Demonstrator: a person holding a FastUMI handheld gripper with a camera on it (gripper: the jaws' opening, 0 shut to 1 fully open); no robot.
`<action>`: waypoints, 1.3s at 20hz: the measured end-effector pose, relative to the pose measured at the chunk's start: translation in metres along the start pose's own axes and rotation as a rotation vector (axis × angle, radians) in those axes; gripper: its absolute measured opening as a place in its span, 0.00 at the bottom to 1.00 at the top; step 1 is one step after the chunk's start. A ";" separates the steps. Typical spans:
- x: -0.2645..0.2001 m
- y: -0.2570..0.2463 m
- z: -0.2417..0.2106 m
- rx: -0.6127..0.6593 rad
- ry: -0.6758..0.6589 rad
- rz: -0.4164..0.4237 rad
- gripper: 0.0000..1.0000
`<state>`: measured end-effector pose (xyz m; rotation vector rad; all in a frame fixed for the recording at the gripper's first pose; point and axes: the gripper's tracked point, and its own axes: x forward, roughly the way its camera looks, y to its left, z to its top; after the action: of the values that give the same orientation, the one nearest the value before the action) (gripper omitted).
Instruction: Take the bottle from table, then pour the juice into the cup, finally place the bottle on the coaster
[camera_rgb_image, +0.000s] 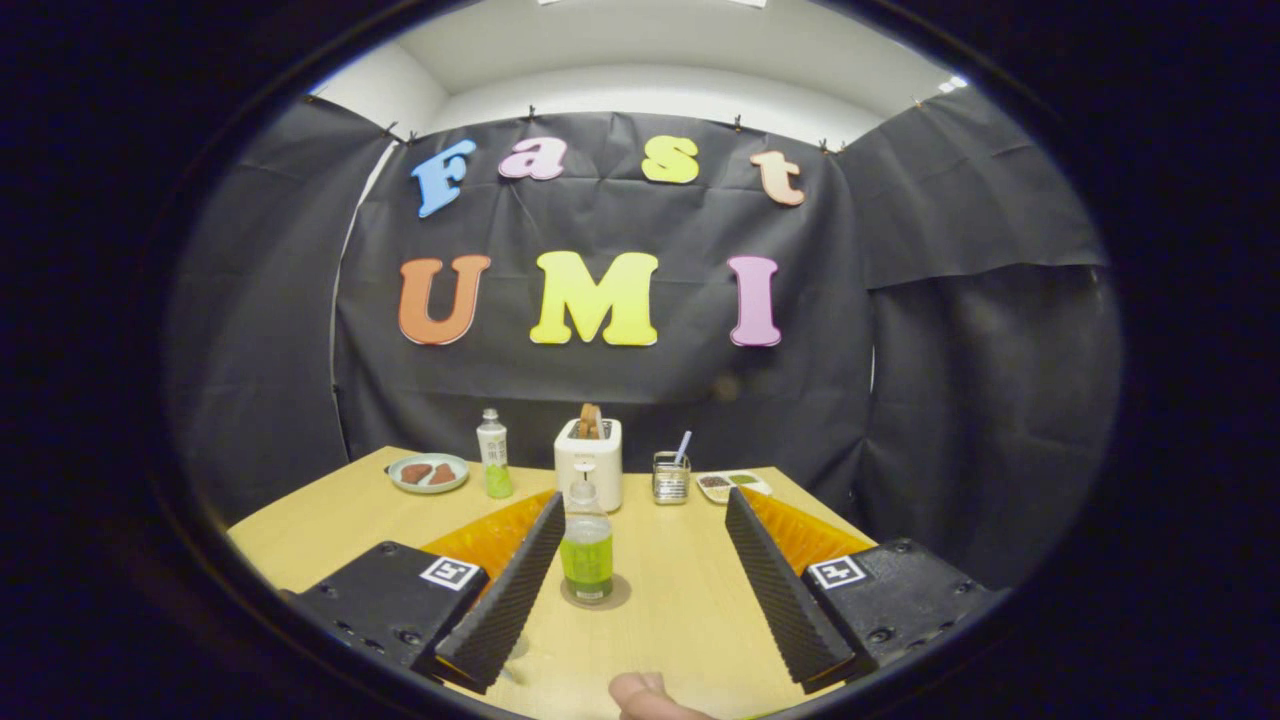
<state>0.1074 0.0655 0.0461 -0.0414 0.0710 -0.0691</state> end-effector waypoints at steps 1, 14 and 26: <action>-0.010 -0.002 -0.002 0.006 0.000 0.008 1.00; -0.073 -0.045 -0.079 0.025 0.098 0.014 1.00; -0.082 -0.042 -0.096 -0.041 0.079 0.047 1.00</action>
<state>0.0160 0.0260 -0.0424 -0.0778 0.1525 -0.0222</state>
